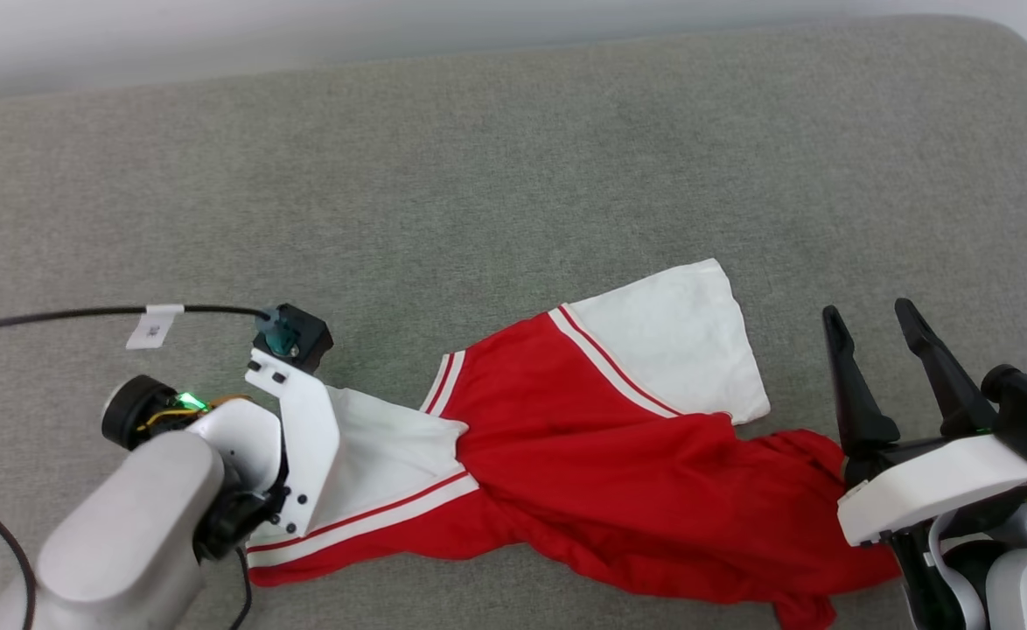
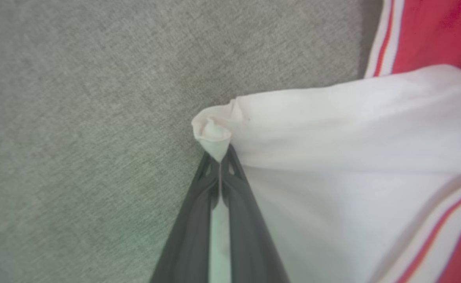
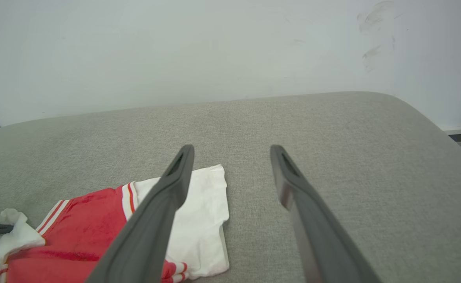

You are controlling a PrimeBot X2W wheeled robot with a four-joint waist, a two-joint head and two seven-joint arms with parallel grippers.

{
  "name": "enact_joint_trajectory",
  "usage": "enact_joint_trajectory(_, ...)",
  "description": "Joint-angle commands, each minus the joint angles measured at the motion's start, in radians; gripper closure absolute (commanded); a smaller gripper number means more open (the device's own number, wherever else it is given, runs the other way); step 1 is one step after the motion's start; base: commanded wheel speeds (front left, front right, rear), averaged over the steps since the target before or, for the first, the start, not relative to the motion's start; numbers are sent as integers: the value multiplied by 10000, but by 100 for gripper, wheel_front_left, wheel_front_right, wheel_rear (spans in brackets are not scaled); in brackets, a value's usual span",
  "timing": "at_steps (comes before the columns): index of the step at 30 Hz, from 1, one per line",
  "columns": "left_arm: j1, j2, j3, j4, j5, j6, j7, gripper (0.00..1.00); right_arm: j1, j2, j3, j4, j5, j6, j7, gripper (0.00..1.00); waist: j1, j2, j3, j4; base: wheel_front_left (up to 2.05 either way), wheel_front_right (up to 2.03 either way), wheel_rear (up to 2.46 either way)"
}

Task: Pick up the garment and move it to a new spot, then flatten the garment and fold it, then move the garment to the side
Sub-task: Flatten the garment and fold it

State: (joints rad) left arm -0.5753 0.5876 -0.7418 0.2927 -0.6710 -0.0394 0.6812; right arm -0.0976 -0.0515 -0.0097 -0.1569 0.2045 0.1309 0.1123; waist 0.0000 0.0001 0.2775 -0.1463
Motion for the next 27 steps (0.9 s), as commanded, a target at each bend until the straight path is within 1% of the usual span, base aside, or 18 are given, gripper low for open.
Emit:
enact_joint_trajectory(1,509,-249,-246,271,71,87,-143,100,-66,20,-4,27,-32,-3,15,0,0,-1,-90,67,0,0,0)
enact_joint_trajectory(5,446,-523,89,73,388,553,-1423,100,-42,-78,-153,110,-189,-3,209,0,0,-1,-407,342,0,0,0)
enact_joint_trajectory(9,604,-777,522,-267,536,1119,-2798,100,-133,-292,-324,375,-116,-3,525,0,0,-1,-767,706,0,0,0)
enact_joint_trajectory(12,834,-973,719,-656,630,1444,-3638,100,-326,-643,-587,945,200,-3,912,0,0,-1,-1002,1003,0,0,0)
enact_joint_trajectory(15,1021,-1096,935,-1150,733,1770,-4385,100,-586,-949,-838,1831,737,-3,1540,0,0,-1,-1148,1328,0,0,0)
enact_joint_trajectory(20,1320,-1236,1102,-2012,946,2211,-5230,100,-1423,-1758,-946,3596,1711,-3,3168,0,0,-1,-1148,1851,0,0,0)
enact_joint_trajectory(24,1407,-1335,1126,-2716,1089,2436,-5550,100,-2360,-2405,-617,4697,2287,-3,4413,0,0,-1,-792,2283,0,0,0)
enact_joint_trajectory(27,1331,-1375,1076,-3075,1209,2513,-5658,100,-3143,-2698,-136,5277,2593,-3,5120,0,0,-1,-419,2562,0,0,0)
